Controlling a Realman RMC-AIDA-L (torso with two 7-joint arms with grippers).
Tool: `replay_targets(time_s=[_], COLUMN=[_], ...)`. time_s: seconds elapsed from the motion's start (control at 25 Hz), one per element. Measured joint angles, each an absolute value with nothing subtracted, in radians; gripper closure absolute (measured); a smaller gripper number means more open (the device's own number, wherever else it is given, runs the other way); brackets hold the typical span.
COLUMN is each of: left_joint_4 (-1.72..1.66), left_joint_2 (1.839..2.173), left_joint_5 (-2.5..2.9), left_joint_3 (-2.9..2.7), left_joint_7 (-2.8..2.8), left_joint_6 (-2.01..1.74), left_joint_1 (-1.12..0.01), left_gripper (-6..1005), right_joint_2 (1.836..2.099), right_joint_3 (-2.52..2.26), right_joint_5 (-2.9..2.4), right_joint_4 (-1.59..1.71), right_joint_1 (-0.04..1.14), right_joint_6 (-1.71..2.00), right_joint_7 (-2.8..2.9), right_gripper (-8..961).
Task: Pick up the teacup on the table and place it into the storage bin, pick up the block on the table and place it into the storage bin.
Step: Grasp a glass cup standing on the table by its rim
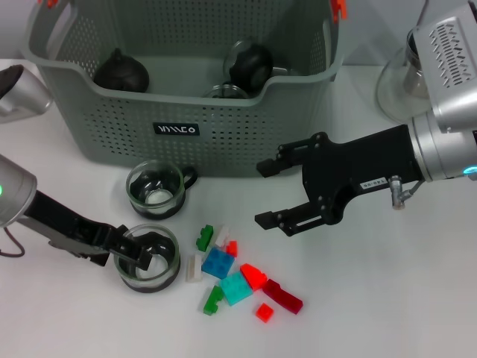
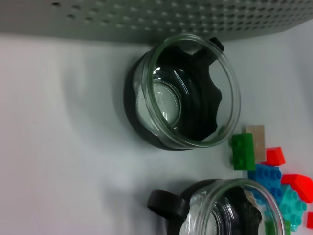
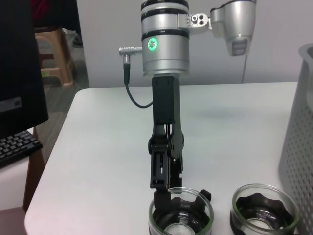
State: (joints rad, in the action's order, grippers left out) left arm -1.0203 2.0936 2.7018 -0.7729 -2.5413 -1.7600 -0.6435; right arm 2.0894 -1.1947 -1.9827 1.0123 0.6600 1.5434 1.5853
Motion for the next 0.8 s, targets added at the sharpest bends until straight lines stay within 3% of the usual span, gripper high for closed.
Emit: replay_targets(time_s=[0.8], left_joint_4=[-1.096], left_joint_2=[2.081], left_joint_5=[2.750], left_joint_3=[-0.846], left_joint_7=[-2.622], left_joint_6=[-1.762], left_joint_1=[-0.684], left_gripper=[116], right_joint_2=[2.081], right_joint_3=[-1.161], right_joint_5=[-1.983], right_joint_4=[1.019], right_joint_1=[0.659], right_joint_6=[1.543], right_joint_7=[1.582], right_gripper=[145])
